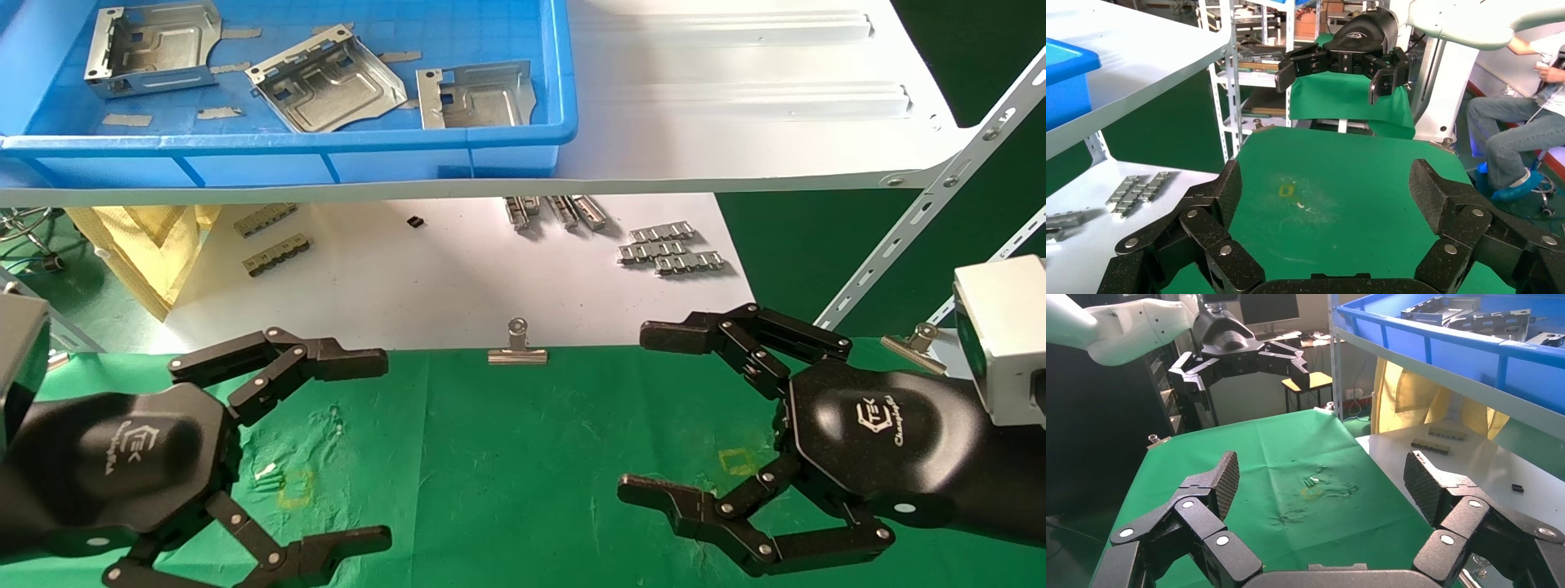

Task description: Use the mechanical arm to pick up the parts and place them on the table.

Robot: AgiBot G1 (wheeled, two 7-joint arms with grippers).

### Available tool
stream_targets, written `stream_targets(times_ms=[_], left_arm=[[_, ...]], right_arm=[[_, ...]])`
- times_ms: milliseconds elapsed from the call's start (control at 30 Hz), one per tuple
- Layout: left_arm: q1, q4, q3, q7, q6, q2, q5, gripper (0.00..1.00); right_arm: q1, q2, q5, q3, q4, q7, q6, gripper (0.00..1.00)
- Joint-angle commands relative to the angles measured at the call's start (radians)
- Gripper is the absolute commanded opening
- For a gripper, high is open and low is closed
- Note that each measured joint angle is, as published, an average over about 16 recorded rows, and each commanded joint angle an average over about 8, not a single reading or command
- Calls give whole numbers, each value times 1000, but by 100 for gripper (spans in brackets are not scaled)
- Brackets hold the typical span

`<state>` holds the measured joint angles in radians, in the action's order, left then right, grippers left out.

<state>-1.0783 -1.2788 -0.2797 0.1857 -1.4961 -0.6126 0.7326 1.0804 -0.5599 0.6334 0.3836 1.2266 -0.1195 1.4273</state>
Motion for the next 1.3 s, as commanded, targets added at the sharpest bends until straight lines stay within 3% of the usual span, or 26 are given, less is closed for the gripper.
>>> stream_targets(times_ms=[33,500,767,1300], left_arm=[[0,0,0,0,0,0,0,100],[0,0,0,0,0,0,0,100],[0,0,0,0,0,0,0,100],[0,0,0,0,0,0,0,100]], right_arm=[[0,0,0,0,0,0,0,100],[0,0,0,0,0,0,0,100],[0,0,0,0,0,0,0,0],[0,0,0,0,0,0,0,0]])
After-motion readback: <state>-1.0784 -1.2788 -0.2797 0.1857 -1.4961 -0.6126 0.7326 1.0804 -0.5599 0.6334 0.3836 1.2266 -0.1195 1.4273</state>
